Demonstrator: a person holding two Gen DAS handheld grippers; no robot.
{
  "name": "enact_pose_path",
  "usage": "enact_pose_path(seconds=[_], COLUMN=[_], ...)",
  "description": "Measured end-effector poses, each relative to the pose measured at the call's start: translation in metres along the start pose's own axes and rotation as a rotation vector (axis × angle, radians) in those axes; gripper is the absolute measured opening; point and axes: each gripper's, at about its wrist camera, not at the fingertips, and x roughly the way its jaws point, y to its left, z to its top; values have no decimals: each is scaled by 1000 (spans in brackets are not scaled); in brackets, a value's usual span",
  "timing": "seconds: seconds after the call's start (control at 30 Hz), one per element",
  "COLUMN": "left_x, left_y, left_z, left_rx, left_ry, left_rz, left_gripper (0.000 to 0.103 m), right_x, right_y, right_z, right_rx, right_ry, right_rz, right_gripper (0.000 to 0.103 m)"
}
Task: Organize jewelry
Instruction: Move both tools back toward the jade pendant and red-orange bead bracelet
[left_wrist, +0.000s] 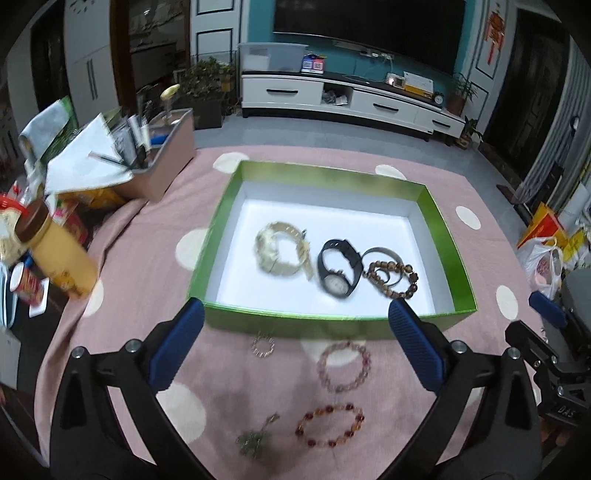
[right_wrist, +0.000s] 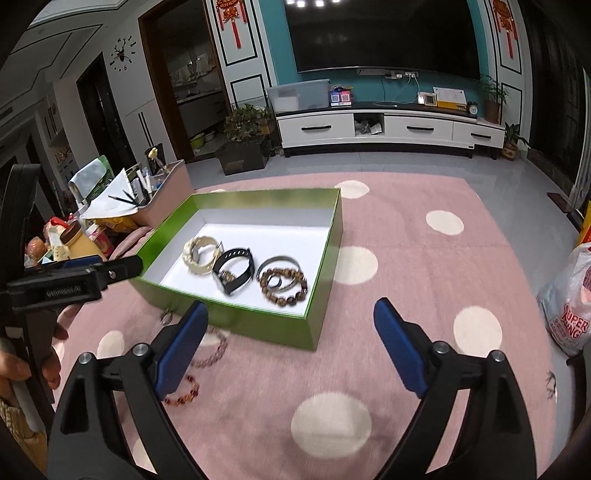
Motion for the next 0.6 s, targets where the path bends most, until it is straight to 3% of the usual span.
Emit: enact_pose_path(seconds=[0.37, 0.6], left_x=[-28, -48], left_y=[31, 44], left_z=[-41, -65], left_rx=[-65, -142], left_ry=[6, -50], left_rz=[2, -71], left_gripper=[101, 101], right_x=[-13, -14], right_y=[13, 27], right_z=[-34, -51], right_rx=[-5, -22], right_ry=[62, 97], right_rz=[34, 59], right_gripper=[91, 91])
